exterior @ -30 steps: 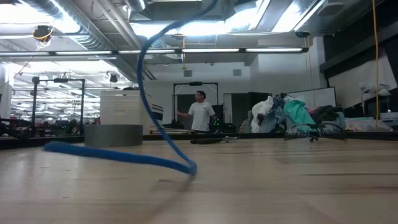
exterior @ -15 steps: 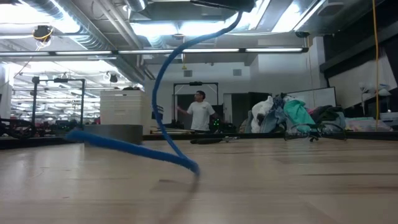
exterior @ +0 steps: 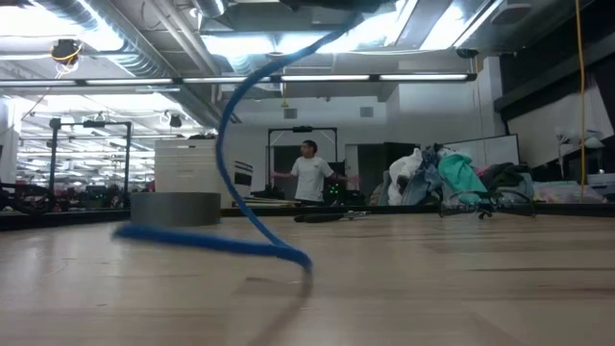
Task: Coil cords
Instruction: Coil the blue wire cable onto the black spool
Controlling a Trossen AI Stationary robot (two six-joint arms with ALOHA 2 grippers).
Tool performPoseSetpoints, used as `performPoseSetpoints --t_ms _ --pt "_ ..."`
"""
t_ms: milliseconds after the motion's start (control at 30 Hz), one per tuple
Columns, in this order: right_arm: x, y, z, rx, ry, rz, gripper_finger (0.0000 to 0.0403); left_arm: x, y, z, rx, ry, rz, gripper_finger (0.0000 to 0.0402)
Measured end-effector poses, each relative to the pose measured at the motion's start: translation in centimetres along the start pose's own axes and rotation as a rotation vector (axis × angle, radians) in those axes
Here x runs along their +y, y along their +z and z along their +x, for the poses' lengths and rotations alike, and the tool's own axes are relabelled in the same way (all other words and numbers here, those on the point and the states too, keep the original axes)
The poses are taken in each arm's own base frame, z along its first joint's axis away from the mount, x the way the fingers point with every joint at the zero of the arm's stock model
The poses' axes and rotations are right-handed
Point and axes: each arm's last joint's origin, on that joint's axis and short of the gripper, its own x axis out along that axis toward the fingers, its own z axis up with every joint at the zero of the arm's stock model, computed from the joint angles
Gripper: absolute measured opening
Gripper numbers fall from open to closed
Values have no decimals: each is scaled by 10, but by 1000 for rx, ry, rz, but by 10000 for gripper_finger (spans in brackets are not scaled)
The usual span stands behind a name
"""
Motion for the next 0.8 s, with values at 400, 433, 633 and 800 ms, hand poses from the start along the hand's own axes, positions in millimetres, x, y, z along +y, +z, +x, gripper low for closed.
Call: performPoseSetpoints --t_ms 400,433,633,800 --pt "3 5 0 -38 2 -48 1 0 -4 2 38 17 -101 112" --pt "3 6 0 -43 0 -51 1 1 -5 4 40 12 -110 112" --pt "3 10 -1 -85 15 -80 1 -6 -17 27 64 -18 -94 112" --pt "6 11 0 -85 15 -72 1 -18 -31 46 101 -42 -51 112"
